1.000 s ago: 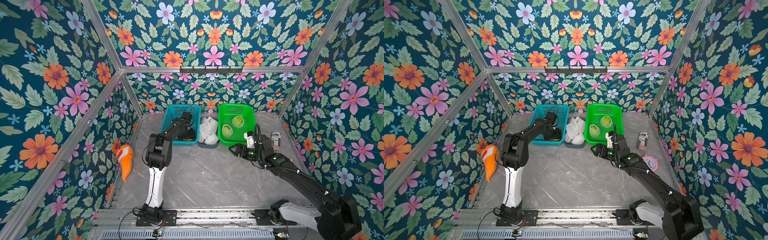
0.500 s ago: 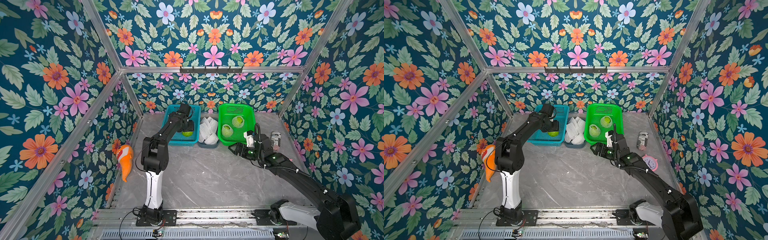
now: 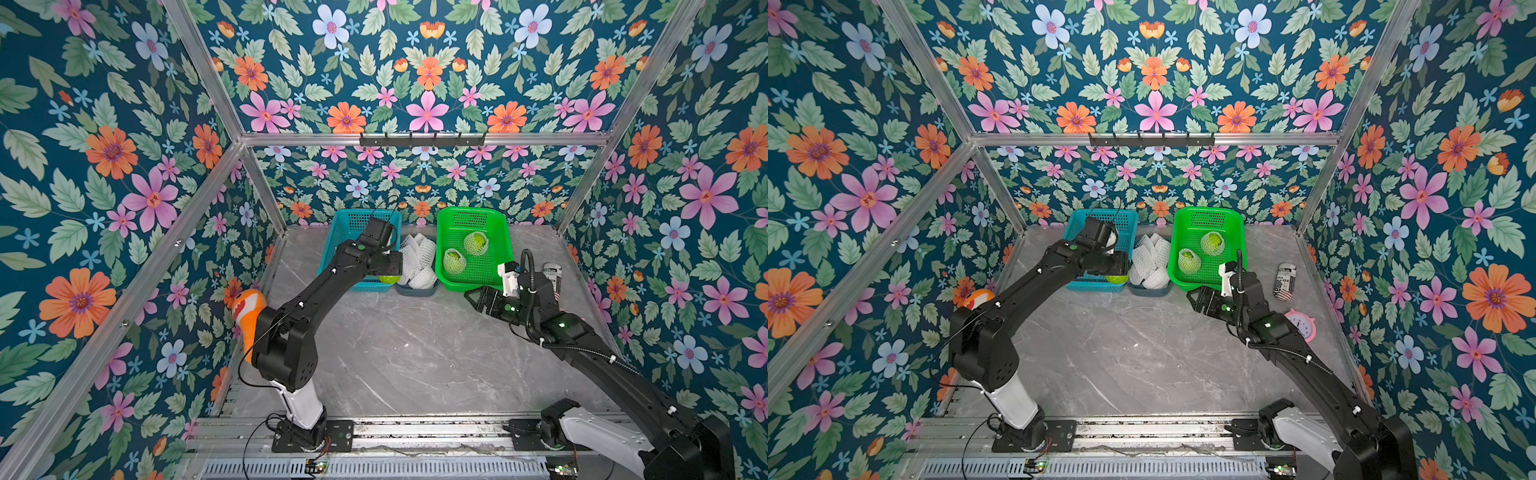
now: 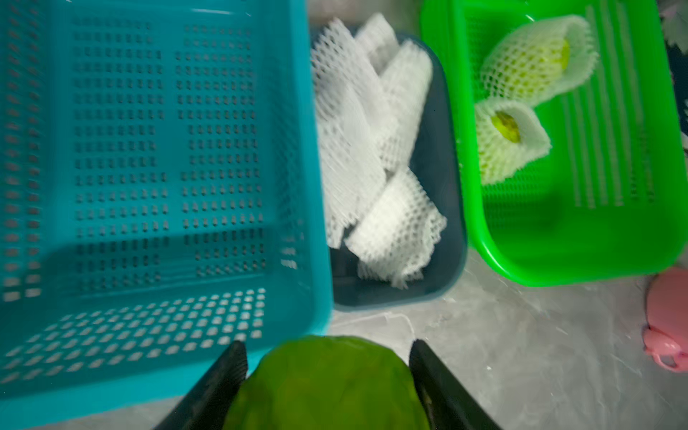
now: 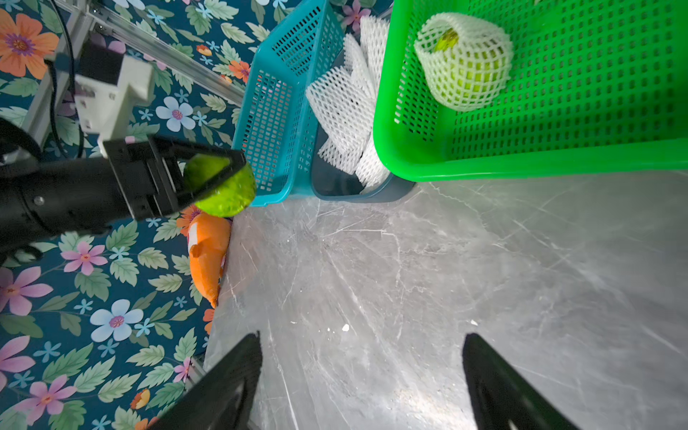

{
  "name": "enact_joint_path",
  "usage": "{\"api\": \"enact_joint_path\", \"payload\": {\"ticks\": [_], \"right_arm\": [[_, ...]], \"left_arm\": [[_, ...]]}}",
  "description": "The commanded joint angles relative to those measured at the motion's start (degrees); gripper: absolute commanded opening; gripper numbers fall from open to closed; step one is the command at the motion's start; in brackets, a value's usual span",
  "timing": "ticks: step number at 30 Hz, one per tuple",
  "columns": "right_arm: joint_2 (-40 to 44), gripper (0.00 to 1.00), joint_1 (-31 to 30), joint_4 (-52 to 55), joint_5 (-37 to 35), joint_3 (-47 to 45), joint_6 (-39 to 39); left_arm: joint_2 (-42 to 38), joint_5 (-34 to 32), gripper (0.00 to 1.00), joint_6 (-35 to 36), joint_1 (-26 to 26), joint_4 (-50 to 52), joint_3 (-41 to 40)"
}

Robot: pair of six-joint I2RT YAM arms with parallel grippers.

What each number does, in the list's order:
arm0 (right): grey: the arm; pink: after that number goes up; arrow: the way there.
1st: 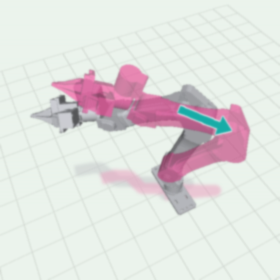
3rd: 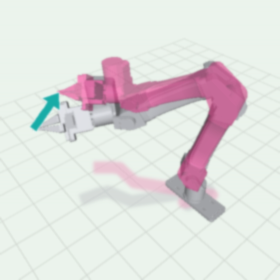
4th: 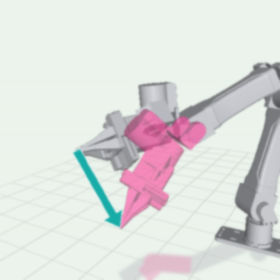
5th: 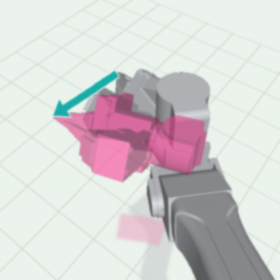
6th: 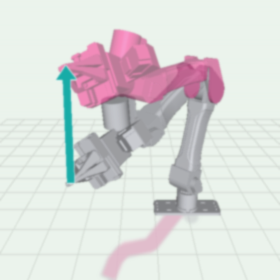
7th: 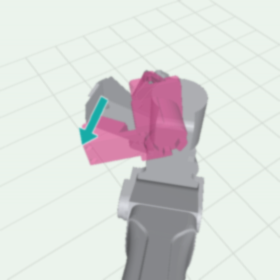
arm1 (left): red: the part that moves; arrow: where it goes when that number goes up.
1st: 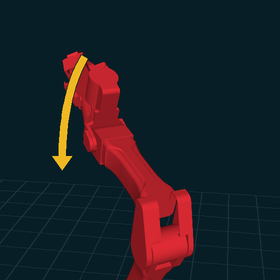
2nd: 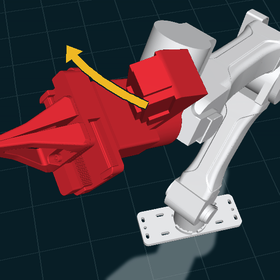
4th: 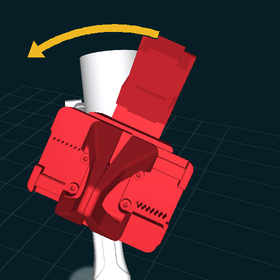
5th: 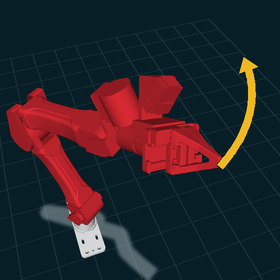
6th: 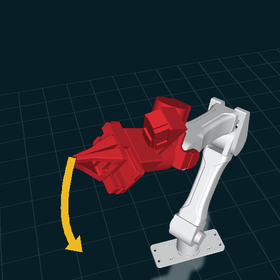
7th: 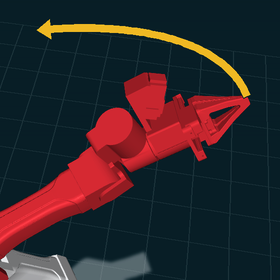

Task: Sleeve custard apples in foam nets
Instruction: Place the custard apple at the center of the board.

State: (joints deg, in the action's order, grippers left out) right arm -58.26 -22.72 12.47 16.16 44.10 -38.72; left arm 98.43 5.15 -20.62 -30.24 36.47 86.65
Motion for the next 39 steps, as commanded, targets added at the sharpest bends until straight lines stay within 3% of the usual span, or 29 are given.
{"api": "enact_joint_path", "payload": {"ticks": [1, 7, 15, 29, 39], "right_arm": [[2.60, 0.85, 1.52, 3.61, -4.18, -1.36, -0.02], [6.13, 0.85, 3.92, 5.02, -4.73, -4.74, -1.34], [6.14, 0.85, 3.98, 3.22, -4.47, -8.34, -3.36], [3.90, 0.85, 3.95, 1.46, -4.39, -9.05, -3.82], [3.16, 0.85, 4.00, 1.31, -4.12, -8.30, -3.82]], "left_arm": [[-2.20, 2.16, 0.59, -3.60, -4.18, -5.53, -5.62], [-0.95, 5.31, 0.59, -9.04, -13.15, -11.94, -14.05], [4.32, 7.47, 0.59, -11.82, -19.48, -17.04, -16.57], [10.45, -0.98, 0.61, -8.39, -21.61, -11.93, -14.32], [9.87, -2.29, 0.79, -7.16, -22.23, -11.24, -13.24]]}}
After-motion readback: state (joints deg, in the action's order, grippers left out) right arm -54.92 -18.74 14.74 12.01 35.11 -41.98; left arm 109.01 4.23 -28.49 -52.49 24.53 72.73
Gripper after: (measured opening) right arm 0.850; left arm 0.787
